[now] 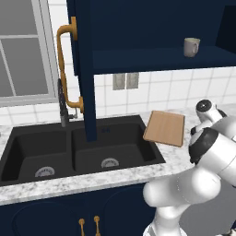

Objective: Pick the kettle from the counter and place it on the tray. Then pick the mug from the cabinet and place it on the tray. Then close the cabinet doors.

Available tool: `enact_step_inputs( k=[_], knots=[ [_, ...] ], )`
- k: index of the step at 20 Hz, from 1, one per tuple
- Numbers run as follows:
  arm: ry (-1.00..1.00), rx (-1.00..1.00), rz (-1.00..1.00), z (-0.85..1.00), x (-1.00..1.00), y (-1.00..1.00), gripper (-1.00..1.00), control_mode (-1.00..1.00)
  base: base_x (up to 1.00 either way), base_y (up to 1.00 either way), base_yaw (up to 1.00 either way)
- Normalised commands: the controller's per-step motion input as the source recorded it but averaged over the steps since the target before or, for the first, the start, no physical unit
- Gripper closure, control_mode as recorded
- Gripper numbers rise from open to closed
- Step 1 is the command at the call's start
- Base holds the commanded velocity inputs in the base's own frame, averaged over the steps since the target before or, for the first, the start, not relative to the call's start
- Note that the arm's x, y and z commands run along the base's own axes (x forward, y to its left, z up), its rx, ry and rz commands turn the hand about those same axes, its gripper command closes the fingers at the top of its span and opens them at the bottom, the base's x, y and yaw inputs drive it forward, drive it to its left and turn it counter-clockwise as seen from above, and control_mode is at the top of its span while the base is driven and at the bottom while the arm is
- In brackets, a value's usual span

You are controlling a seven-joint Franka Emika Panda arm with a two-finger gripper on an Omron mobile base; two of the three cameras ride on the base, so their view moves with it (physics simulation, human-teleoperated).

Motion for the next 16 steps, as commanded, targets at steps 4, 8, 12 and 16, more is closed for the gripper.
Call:
enact_step_inputs(
  k=[4,8,12,16],
  knots=[
    [0.0,0.0,0.0,-0.03,0.15,-0.12,-1.0,-1.0,0.0,0.0,0.0],
    [0.01,0.0,0.02,-0.26,-0.03,-0.04,1.0,-1.0,0.0,0.0,0.0],
    [0.0,0.0,0.06,-0.34,-0.06,-0.03,1.0,-1.0,0.0,0.0,0.0],
    [0.0,0.04,0.23,-0.33,-0.35,-0.02,1.0,-1.0,0.0,0.0,0.0]
  ],
)
